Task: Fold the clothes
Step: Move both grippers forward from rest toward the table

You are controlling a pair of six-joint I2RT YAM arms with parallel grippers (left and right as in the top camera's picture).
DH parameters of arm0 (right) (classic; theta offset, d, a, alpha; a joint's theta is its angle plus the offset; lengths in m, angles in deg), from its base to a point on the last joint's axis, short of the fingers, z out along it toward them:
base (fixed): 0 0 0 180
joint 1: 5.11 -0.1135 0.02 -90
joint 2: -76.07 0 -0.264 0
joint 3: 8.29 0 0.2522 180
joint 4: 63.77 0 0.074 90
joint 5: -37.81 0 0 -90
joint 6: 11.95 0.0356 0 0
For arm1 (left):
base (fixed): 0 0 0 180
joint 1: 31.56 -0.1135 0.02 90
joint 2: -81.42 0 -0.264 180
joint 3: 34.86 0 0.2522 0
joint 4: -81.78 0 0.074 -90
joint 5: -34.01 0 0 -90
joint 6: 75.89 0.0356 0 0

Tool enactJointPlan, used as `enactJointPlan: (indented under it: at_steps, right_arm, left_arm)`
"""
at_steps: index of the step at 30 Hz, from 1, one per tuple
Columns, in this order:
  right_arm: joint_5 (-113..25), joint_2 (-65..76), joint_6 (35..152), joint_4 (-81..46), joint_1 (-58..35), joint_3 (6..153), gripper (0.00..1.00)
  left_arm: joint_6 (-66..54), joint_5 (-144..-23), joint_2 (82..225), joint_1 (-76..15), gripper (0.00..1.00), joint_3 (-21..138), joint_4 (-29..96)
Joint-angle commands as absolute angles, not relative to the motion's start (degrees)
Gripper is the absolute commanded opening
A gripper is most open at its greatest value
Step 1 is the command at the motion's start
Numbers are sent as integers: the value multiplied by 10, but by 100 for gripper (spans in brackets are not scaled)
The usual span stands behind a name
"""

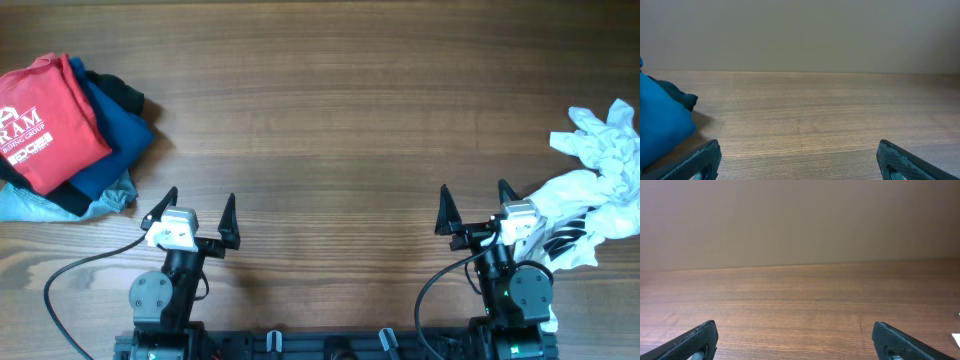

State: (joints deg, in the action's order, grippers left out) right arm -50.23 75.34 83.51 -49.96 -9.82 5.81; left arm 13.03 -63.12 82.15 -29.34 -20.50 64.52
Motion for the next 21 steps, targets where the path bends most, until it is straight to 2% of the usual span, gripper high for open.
enactJointPlan:
  at_steps: [1, 21]
  right_arm:
    - [-493, 758, 831, -501, -95, 58, 100]
    - [-493, 758, 826, -501, -95, 58, 100]
  left_arm:
    - [137, -626, 816, -291, 100, -208, 641]
    - [137, -626, 816, -291, 100, -208, 641]
